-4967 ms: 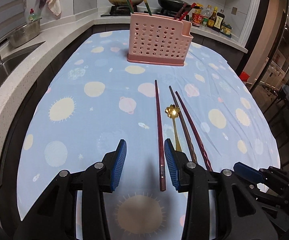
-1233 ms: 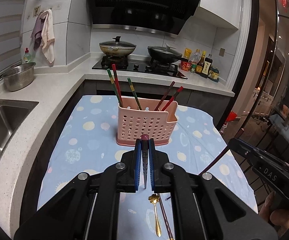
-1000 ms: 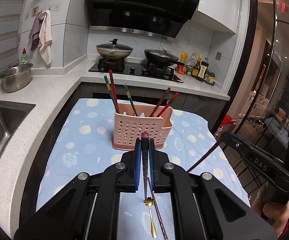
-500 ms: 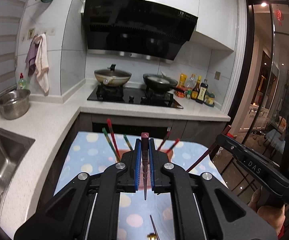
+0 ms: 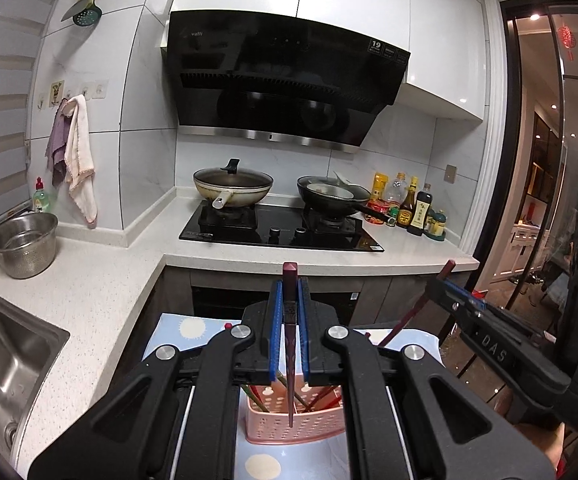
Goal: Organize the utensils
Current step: 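Insert the dark red chopstick into the holder with the left tool while the right tool inserts its chopstick, then withdraw both open tools toward the gold spoon and brown chopstick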
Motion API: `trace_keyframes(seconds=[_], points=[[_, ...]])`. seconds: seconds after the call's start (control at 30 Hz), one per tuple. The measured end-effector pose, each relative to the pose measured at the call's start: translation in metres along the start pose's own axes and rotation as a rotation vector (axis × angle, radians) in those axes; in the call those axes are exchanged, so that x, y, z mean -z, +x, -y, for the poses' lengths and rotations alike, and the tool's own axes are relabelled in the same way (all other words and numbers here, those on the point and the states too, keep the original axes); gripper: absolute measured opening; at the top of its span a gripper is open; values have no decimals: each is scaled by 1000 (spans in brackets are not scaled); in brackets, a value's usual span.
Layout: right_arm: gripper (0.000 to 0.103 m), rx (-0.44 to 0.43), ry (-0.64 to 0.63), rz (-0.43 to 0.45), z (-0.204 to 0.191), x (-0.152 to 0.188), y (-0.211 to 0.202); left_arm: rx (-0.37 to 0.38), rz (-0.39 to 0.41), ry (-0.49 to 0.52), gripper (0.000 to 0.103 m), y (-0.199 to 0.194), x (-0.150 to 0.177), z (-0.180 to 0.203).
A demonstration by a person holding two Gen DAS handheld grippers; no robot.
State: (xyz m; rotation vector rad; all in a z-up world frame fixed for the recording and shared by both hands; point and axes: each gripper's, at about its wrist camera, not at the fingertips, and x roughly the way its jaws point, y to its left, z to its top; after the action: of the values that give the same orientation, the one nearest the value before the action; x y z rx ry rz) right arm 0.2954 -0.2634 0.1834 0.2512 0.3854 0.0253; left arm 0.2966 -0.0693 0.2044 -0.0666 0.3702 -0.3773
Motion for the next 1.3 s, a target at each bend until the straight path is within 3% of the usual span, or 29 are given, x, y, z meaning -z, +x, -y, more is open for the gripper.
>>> trace_keyframes(seconds=[0.27, 0.53, 1.1, 1.23, 1.3], points=[[8, 7, 0, -66, 2, 18, 35, -4, -16, -7, 7, 29, -6, -8], [8, 8, 11, -79, 4, 25, 48, 5, 19, 9, 7, 27, -24, -9], [11, 23, -4, -134, 6, 40, 61, -15, -72, -29, 8, 60, 12, -16], [17, 26, 3, -137, 7, 42, 60, -35, -81, -35, 29, 62, 18, -18], [19, 27, -1, -137, 7, 43, 59, -35, -88, -40, 32, 63, 22, -19]])
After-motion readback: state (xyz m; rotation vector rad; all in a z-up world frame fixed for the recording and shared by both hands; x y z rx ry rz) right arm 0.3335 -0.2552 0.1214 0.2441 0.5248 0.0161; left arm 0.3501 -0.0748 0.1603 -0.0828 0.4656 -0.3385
